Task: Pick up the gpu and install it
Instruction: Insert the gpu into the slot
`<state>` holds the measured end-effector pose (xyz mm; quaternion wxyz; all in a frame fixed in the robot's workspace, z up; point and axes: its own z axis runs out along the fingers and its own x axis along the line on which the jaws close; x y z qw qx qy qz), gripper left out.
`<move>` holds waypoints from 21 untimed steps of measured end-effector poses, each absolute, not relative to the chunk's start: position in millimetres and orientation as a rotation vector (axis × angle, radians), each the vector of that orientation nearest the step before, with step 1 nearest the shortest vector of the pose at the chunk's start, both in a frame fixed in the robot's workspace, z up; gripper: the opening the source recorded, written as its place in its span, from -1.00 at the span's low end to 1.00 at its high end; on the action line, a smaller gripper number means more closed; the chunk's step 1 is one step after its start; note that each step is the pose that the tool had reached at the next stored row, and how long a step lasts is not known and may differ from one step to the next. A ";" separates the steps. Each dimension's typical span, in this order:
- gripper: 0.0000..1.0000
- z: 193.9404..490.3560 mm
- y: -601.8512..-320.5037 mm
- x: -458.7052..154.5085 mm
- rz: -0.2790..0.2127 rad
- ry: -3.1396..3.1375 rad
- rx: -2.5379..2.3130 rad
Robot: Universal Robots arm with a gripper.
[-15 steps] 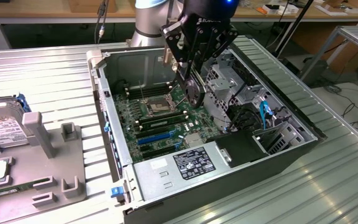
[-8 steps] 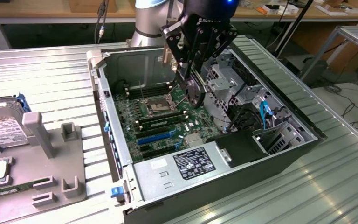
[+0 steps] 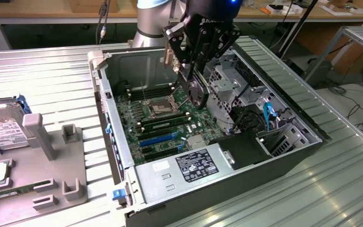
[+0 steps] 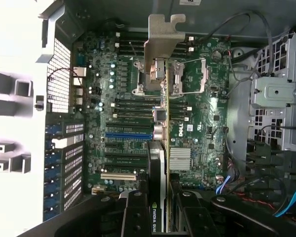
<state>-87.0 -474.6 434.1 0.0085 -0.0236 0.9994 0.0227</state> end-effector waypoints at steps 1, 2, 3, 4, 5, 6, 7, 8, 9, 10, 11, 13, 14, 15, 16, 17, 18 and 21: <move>-0.47 434.1 -474.6 -87.0 0.071 3.123 -0.077; -0.47 434.1 -474.6 -87.0 0.071 3.123 -0.081; -0.47 434.2 -474.6 -87.0 0.071 3.123 -0.086; -0.47 434.1 -474.6 -87.0 0.071 3.123 -0.089; -0.47 434.1 -474.6 -87.0 0.071 3.123 -0.093; -0.47 434.1 -474.6 -87.0 0.071 3.123 -0.098; -0.47 434.1 -474.6 -87.0 0.071 3.123 -0.105; -0.47 434.2 -474.6 -87.0 0.071 3.122 -0.114; -0.47 434.1 -474.6 -87.0 0.071 3.122 -0.122; -0.47 434.1 -474.6 -87.0 0.071 3.122 -0.126; -0.47 434.1 -474.6 -87.0 0.072 3.122 -0.129; -0.47 434.2 -474.6 -87.0 0.072 3.122 -0.141; -0.47 434.1 -474.6 -87.0 0.072 3.122 -0.145; -0.47 434.1 -474.6 -87.0 0.072 3.121 -0.152; -0.47 434.1 -474.6 -87.0 0.072 3.121 -0.160; -0.47 434.2 -474.6 -87.0 0.072 3.121 -0.165; -0.47 434.2 -474.6 -87.0 0.072 3.121 -0.169; -0.47 434.1 -474.6 -87.0 0.072 3.120 -0.184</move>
